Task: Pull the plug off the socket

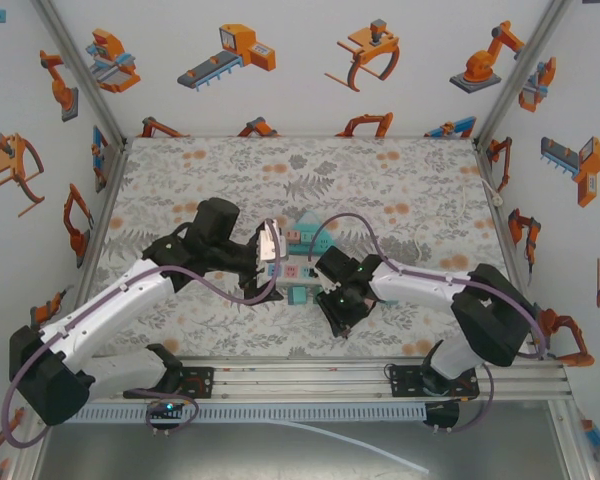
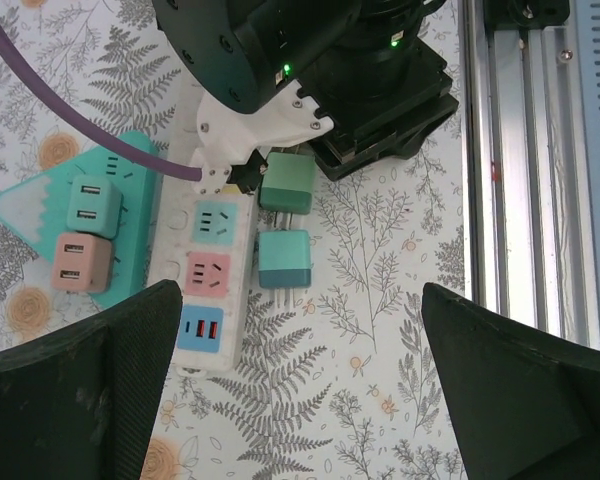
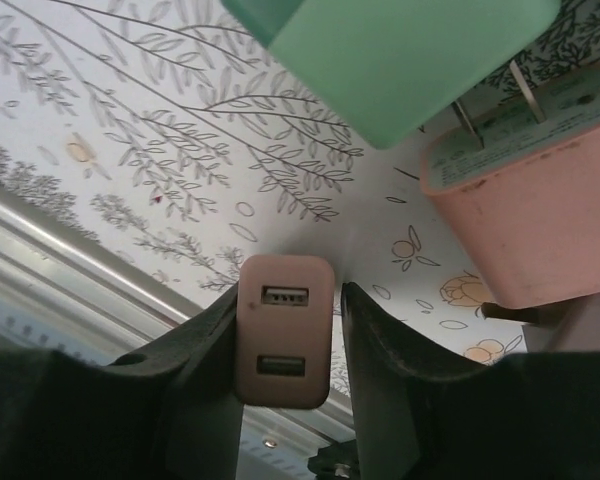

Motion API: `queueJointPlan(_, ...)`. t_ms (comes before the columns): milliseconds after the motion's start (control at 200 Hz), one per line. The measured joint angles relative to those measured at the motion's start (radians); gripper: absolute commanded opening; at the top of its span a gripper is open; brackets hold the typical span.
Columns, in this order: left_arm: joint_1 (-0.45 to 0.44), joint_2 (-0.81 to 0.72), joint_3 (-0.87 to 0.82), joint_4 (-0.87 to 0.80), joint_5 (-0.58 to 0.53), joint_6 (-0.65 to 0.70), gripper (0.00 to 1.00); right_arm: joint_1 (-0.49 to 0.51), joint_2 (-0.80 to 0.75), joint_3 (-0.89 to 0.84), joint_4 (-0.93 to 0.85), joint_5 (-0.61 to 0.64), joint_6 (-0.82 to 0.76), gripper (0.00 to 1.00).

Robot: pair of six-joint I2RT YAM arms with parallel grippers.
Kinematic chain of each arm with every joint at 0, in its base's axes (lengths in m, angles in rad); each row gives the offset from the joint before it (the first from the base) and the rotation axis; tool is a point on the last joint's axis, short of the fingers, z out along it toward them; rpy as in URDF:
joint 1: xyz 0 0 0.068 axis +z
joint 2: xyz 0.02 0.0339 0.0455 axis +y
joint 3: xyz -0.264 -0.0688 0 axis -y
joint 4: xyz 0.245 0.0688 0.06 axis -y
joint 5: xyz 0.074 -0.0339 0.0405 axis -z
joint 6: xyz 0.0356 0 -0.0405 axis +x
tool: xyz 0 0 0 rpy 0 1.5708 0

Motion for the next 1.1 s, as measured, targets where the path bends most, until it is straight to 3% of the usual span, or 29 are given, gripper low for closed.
queueJointPlan(225, -0.008, 0.018, 0.000, 0.000, -0.003, 0.000, 0.97, 0.000, -0.039, -0.002, -0.003, 0.051, -0.005, 0.53)
queueJointPlan(501, -0.015, 0.023, 0.000, 0.003, -0.004, -0.001, 0.97, 0.000, -0.151, -0.005, -0.024, 0.094, -0.009, 0.54)
queueJointPlan(926, -0.027, 0.037, 0.000, 0.008, -0.023, -0.002, 0.97, 0.000, -0.192, -0.053, -0.018, 0.132, 0.002, 0.39)
queueJointPlan(1102, -0.034, 0.042, 0.000, 0.013, -0.026, -0.002, 0.97, -0.006, -0.161, -0.059, -0.012, 0.151, 0.024, 0.38)
